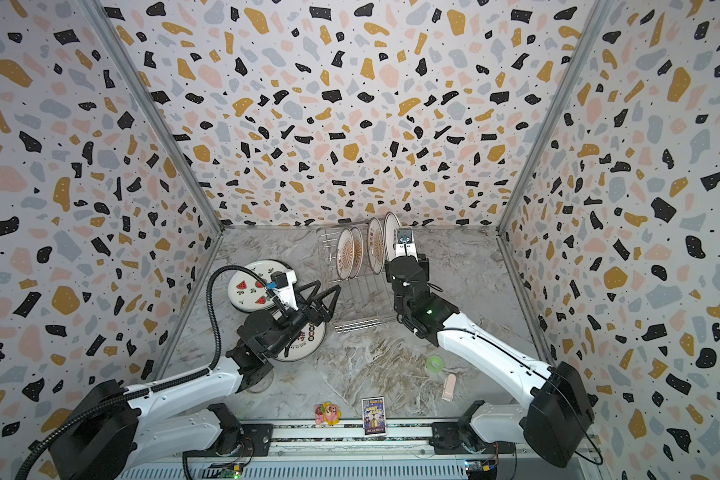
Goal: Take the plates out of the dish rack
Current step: 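Lift the red-text plate up out of the rack with the right gripper, then carry the plate toward the left gripper while the left gripper grasps its rim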
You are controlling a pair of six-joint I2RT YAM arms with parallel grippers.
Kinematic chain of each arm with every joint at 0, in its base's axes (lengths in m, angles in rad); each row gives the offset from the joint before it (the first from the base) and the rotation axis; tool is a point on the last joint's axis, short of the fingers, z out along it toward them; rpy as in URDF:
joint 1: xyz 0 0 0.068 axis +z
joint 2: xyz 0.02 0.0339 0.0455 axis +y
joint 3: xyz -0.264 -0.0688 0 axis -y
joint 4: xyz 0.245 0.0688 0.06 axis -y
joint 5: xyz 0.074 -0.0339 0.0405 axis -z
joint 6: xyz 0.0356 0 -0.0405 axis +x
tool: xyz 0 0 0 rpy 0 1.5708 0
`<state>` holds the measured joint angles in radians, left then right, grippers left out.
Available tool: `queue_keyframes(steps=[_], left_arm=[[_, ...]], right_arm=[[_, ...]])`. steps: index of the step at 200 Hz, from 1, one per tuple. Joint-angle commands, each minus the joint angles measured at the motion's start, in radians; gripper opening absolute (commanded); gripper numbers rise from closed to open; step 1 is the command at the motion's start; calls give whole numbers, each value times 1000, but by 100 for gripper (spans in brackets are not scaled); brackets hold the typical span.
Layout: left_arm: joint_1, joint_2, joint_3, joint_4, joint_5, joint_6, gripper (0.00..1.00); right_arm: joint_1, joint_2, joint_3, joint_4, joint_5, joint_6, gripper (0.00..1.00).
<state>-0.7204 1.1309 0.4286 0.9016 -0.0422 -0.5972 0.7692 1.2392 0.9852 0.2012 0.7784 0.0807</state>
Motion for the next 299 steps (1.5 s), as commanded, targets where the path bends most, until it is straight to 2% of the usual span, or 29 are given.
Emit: queue_keyframes(steps=[1, 60, 120, 164, 181, 211, 237, 265, 299], left_arm=[[-4, -29, -8, 4, 7, 12, 100], [-4, -95, -43, -23, -3, 20, 100], [-2, -120, -64, -31, 0, 20, 100], [-2, -122, -89, 15, 79, 26, 99], [-1, -131, -107, 36, 88, 29, 100], [17, -181, -174, 147, 160, 22, 99], [30, -231, -212, 160, 171, 33, 100], [40, -287, -250, 191, 234, 10, 100], [53, -375, -314, 175, 221, 21, 100]], right_arm=[[33, -95, -22, 73, 11, 15, 6], [94, -240, -128, 84, -14, 40, 5], [99, -351, -221, 98, -175, 94, 5], [93, -413, -289, 133, -305, 136, 4], [69, -419, -304, 141, -409, 164, 4], [-31, -418, -326, 160, -687, 245, 4], [-118, -408, -356, 229, -912, 308, 3], [-201, -365, -391, 336, -1156, 376, 3], [-279, -330, -421, 447, -1352, 449, 3]])
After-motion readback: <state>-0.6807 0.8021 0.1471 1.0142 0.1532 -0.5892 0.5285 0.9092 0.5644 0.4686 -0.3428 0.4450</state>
